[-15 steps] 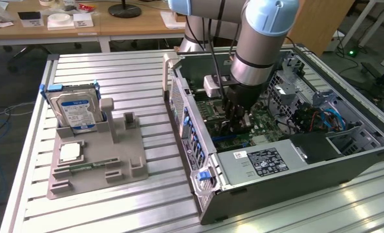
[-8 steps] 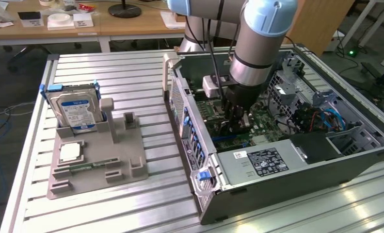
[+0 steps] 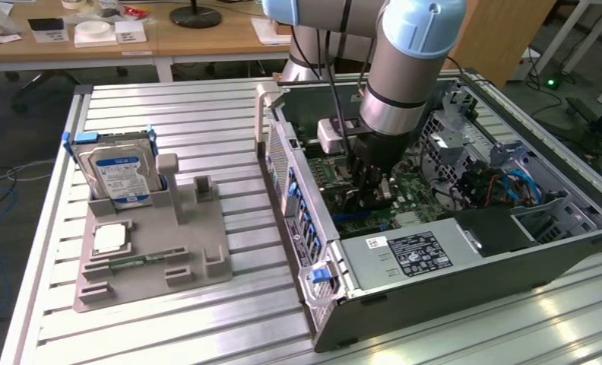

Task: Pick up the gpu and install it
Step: 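Insert the gpu into the slot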

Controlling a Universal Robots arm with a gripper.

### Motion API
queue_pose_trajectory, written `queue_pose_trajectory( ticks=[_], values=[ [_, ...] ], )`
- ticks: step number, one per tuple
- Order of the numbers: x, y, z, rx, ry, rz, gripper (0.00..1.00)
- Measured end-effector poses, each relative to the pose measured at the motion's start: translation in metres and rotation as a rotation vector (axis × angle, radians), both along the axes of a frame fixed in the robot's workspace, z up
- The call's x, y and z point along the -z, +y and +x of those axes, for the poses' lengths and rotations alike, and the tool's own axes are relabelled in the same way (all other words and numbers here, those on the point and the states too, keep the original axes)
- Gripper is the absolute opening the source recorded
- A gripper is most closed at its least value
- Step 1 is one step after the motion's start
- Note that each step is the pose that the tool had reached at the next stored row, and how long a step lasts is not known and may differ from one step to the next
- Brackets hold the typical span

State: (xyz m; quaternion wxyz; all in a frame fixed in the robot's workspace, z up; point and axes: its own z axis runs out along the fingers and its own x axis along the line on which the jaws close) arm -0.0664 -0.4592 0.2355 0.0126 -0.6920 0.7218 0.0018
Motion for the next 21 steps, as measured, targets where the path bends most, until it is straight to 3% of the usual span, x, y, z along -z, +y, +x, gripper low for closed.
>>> queue_pose_trajectory(
  ticks=[21],
  values=[
    [0.0001,0.0008,0.0021,0.000,0.0000,0.0001,0.28]
  ],
)
